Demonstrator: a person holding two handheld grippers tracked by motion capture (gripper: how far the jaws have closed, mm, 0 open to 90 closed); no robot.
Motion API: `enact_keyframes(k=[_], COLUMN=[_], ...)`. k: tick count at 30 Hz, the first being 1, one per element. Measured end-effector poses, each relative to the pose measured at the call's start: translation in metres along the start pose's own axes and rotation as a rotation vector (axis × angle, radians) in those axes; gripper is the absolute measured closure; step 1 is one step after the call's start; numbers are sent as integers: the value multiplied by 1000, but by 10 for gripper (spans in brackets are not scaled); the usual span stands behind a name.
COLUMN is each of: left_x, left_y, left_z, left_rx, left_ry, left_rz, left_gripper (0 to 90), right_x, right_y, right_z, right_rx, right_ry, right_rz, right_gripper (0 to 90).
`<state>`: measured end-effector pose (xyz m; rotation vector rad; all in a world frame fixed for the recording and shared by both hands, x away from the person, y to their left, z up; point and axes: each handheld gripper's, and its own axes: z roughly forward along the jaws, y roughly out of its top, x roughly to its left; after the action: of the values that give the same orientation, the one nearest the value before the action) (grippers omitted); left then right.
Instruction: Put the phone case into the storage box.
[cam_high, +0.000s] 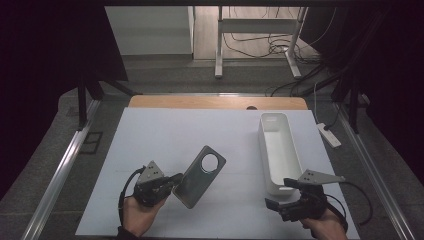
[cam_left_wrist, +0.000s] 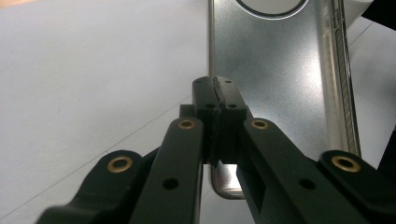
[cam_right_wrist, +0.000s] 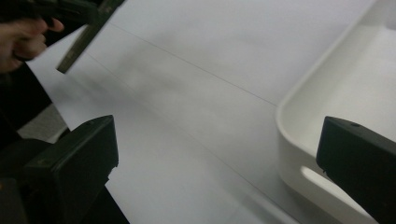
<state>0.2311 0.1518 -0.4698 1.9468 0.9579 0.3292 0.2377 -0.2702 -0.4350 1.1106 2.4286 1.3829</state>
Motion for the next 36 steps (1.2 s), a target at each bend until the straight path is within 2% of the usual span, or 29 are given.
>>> enact_keyframes(k=[1,8,23,26,36], left_x=[0,-2,-10,-13,-18], left_y=[0,2,8,9,11], left_z=[0,1,11,13,20], left_rx=[0,-4,1,3,10], left_ry=[-3,-11,-11,-11,-7], left_rz=[0,0,24,28,38], left_gripper=[891,891,891,891,891], right_x=[3,9,19,23,30], right_y=[3,9,20,23,29], right_z=[5,17,45,52,69], right_rx=[0,26,57,59,76], right_ry=[21,33,67,89,126], right_rz=[-1,-26,3,24,38], right_gripper=[0,0,0,0,0])
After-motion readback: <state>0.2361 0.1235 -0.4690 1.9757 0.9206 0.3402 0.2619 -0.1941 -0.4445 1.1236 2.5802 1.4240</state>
